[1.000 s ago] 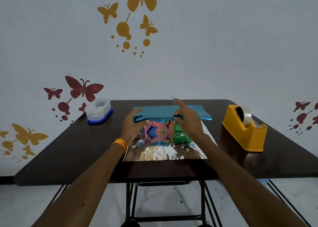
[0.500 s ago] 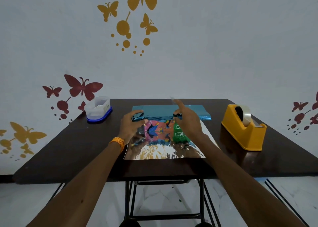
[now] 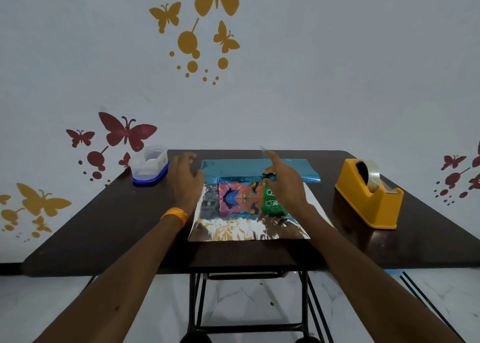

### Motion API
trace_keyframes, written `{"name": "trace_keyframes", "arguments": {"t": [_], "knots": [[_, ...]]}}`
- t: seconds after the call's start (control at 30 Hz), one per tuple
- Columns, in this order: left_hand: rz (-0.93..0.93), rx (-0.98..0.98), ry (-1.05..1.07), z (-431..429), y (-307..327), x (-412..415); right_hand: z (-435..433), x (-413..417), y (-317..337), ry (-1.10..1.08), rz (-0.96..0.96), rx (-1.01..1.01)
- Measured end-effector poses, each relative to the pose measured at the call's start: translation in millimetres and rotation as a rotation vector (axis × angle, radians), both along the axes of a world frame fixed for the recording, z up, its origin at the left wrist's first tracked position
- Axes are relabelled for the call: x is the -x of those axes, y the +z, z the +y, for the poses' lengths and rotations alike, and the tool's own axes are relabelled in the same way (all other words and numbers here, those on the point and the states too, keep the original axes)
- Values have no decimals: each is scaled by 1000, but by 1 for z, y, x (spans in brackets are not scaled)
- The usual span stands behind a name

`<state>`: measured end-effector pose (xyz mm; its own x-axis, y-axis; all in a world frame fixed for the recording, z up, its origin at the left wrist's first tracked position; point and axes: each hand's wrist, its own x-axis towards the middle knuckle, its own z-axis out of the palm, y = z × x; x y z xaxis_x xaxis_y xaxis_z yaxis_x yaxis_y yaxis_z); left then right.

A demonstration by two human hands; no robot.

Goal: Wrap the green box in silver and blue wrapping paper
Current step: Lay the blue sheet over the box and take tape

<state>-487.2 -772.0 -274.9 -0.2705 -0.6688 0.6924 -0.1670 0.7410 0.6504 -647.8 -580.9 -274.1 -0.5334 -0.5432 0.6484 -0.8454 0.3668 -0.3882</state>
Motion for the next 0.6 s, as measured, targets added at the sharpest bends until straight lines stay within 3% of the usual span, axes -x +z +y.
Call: {"name": "trace_keyframes", "arguments": {"t": [0.1,0.2,0.6], "knots": [[-209,313,-120,23,7,19,-1,-1,-1,-12,8,-1],[-424,475,-218,44,3,43,-1,-1,-2,-17,9,-3],[-512,512,-210,43,0,53,-2,0,-2,-11,55,-11]]}}
